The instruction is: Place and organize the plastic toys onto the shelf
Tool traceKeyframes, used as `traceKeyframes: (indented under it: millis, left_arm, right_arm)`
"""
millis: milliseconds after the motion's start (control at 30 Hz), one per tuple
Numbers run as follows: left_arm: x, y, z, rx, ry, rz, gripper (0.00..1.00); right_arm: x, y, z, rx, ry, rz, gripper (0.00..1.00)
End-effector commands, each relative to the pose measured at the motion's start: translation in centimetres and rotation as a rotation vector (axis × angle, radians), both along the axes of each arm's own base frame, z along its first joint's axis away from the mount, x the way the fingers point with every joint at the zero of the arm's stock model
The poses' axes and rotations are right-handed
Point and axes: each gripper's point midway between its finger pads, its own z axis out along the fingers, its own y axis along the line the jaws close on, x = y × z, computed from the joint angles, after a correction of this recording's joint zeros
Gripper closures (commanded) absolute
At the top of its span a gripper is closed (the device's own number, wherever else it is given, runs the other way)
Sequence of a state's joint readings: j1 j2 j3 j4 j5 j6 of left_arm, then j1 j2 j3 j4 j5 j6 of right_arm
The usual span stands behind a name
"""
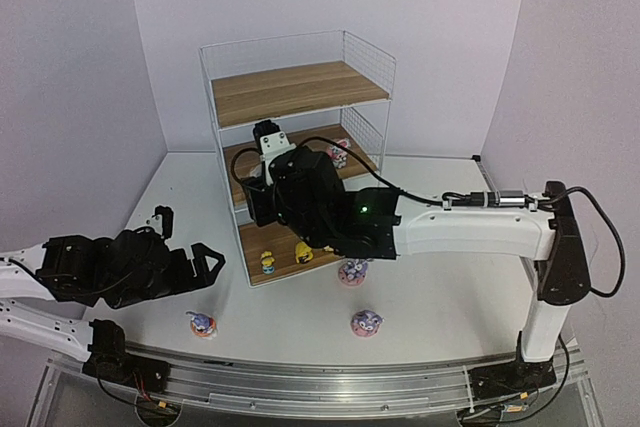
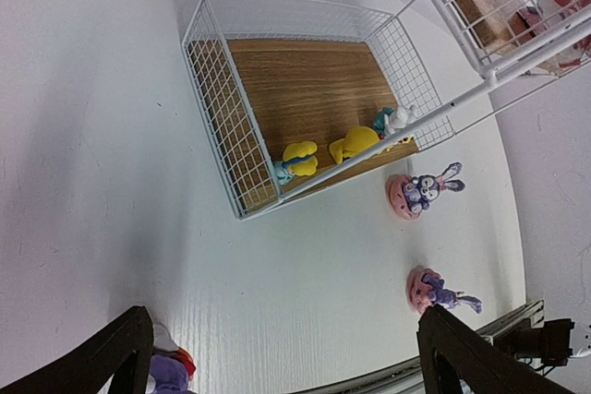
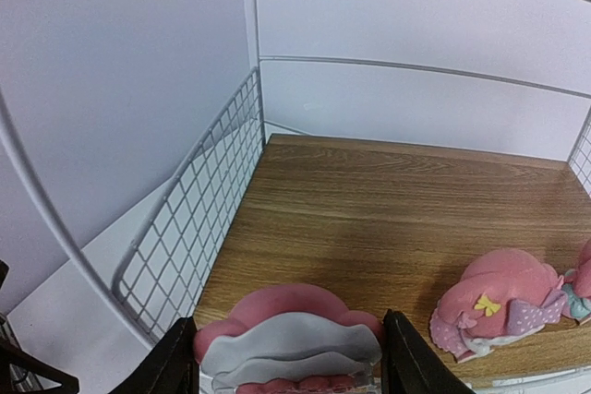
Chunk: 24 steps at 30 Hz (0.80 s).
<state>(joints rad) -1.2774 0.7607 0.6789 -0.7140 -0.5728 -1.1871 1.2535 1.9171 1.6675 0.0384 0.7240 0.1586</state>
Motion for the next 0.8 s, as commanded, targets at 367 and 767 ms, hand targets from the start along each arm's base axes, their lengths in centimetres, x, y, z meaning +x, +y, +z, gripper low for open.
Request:
traceKeyframes:
  millis: [367,767]
  left_arm:
    - [0.5,-0.4,0.6,-0.024,-0.031,0.014,0.00]
    - [0.3,0.0,0.6,-0.048,-0.034,0.017,0.00]
  right_arm:
    - [2.4,0.9,1.0,0.074,0.006,-0.017,0.80]
    - [2.7,1.7,-0.4,0.064,0.001,-0.020,0.72]
